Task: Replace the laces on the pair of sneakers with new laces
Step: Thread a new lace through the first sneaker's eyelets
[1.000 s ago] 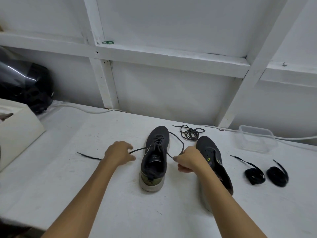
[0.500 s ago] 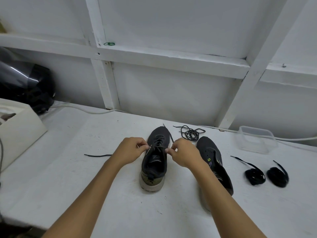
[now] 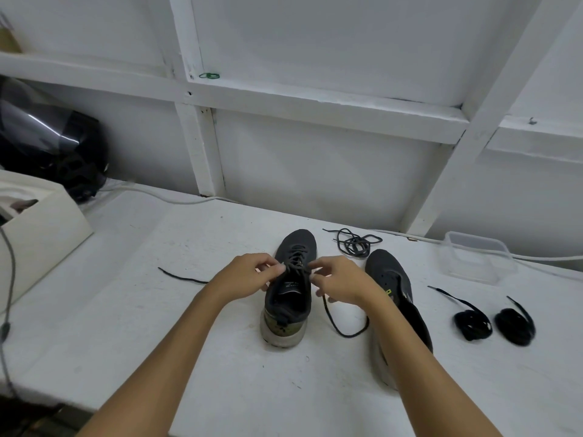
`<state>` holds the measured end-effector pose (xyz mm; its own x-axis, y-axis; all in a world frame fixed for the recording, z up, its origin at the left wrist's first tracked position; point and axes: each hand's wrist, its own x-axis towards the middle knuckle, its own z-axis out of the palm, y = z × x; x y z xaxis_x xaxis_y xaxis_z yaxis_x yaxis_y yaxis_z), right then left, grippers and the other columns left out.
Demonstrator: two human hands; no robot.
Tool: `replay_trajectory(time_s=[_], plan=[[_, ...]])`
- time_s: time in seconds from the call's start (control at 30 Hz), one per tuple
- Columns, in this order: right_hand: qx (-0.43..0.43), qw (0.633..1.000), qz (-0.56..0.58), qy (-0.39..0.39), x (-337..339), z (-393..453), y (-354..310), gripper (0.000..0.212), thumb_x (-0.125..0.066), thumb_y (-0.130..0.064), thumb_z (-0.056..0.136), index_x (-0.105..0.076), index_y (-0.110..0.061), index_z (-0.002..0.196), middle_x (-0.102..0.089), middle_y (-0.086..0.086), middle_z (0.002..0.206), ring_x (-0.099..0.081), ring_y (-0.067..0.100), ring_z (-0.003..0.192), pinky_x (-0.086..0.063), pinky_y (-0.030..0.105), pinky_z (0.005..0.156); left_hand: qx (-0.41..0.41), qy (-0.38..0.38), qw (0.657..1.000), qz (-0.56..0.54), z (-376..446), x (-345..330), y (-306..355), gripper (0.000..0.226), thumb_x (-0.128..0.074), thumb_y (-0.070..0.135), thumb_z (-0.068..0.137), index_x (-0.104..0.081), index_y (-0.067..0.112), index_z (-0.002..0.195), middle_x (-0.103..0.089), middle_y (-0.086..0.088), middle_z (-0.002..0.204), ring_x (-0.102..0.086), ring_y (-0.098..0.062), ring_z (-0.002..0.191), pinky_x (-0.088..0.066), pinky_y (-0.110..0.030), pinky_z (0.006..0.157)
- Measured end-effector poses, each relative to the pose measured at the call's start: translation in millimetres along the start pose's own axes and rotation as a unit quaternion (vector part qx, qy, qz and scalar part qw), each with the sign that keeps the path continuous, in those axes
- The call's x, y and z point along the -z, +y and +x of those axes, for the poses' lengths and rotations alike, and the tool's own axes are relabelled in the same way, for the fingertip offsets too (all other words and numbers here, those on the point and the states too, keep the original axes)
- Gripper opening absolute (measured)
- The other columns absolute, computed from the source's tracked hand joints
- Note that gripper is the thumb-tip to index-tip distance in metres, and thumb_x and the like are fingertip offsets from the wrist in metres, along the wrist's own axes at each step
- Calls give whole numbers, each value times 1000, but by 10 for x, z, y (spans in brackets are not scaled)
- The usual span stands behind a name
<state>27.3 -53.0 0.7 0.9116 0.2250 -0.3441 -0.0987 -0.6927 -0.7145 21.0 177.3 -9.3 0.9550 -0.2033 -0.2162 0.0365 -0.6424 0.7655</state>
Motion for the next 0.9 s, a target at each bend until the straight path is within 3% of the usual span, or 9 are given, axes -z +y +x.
replay_trajectory(time_s=[0.07, 0.2, 0.4, 0.5, 0.6, 0.7, 0.77, 0.9], plan=[[-7, 997, 80, -15, -45, 7, -13, 32, -62, -25, 97, -64, -20, 128, -74, -2, 103, -75, 11, 84, -63, 32, 71, 4, -4, 1000, 6, -8, 4, 22, 23, -70, 55, 86, -70, 34, 95, -70, 13, 94, -68, -4, 76, -46, -21, 68], [5, 992, 126, -1, -57, 14, -3, 29, -67, -21, 96, -68, -18, 124, -75, 0, 101, -75, 12, 87, -63, 30, 75, -7, 31, 997, 69, -2, -19, 51, 9, -74, 34, 83, -67, 28, 82, -69, 9, 84, -64, -10, 78, -45, -19, 64], [27, 991, 127, 18, -91, 54, 10, 16, -65, -21, 99, -74, -22, 111, -77, 2, 95, -76, 13, 84, -62, 35, 79, -3, 39, 998, 50, -5, -27, 39, 6, -72, 34, 86, -69, 29, 87, -71, 7, 85, -67, -9, 77, -51, -22, 68], [17, 997, 63, 41, -90, 62, -17, 11, -65, -16, 97, -74, -22, 100, -77, -1, 87, -75, 10, 76, -61, 31, 70, -26, 26, 999, 12, -6, 2, 6, 11, -66, 41, 93, -72, 35, 101, -72, 9, 87, -70, -3, 71, -53, -23, 72], [44, 994, -55, 87, -15, 54, -66, 12, -63, -23, 98, -74, -26, 97, -74, -8, 85, -67, 7, 69, -47, 22, 61, -40, 52, 998, 18, -9, 77, -58, 14, -62, 32, 98, -74, 31, 91, -71, 9, 77, -67, -5, 69, -51, -22, 69], [23, 981, -155, 115, 152, 42, -62, 12, -63, -30, 96, -70, -37, 88, -70, -17, 88, -61, 7, 84, -48, 28, 72, -30, 67, 996, 47, -5, 136, -149, 17, -62, 34, 98, -74, 34, 85, -70, 11, 76, -62, -5, 69, -48, -23, 66], [0, 975, -200, 92, 226, 40, -39, 14, -63, -31, 95, -67, -38, 84, -67, -19, 86, -62, 9, 90, -49, 31, 76, -30, 55, 995, 75, 12, 130, -155, 17, -62, 35, 97, -75, 32, 87, -69, 14, 80, -60, -3, 71, -49, -25, 68], [11, 975, -208, 73, 239, 23, -36, 13, -62, -31, 97, -72, -36, 104, -64, -21, 94, -58, 10, 94, -46, 31, 80, -36, 39, 986, 155, 80, 62, -67, 16, -61, 40, 97, -74, 31, 100, -68, 16, 103, -58, -6, 87, -50, -31, 83]])
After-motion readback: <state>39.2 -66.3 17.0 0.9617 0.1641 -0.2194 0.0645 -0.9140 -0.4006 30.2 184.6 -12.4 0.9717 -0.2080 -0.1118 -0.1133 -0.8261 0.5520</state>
